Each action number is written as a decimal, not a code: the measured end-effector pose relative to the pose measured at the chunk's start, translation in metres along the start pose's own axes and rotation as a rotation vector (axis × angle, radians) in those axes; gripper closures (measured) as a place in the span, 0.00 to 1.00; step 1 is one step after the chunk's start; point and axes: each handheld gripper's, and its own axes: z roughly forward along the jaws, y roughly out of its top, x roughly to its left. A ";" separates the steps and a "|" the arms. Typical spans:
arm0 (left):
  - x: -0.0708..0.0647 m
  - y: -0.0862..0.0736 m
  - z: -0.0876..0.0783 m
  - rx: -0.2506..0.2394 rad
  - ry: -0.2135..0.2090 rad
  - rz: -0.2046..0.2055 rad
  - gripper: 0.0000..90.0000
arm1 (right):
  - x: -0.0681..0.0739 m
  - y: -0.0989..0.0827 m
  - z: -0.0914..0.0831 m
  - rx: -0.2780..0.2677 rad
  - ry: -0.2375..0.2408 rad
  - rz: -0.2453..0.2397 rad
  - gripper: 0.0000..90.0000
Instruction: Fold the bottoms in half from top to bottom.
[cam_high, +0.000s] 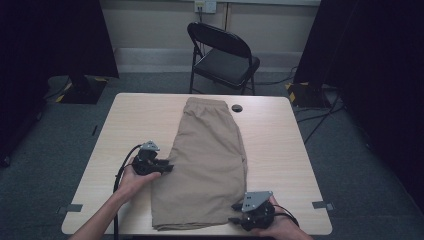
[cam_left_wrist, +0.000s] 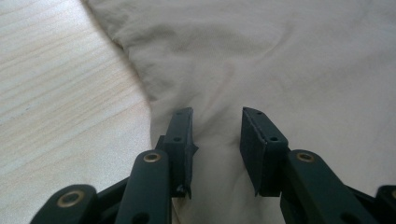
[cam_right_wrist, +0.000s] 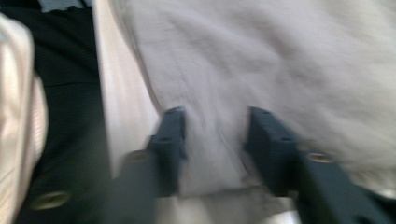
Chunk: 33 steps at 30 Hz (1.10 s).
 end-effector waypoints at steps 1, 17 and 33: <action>0.000 0.000 0.000 0.000 -0.001 0.000 0.72 | -0.001 0.001 0.000 0.003 -0.006 0.001 0.72; -0.004 0.002 0.001 0.001 -0.001 0.023 0.70 | -0.021 0.031 -0.012 -0.073 0.027 0.143 0.96; -0.009 0.003 -0.004 -0.030 -0.047 0.029 0.71 | -0.102 0.075 0.023 -0.138 0.009 0.302 0.96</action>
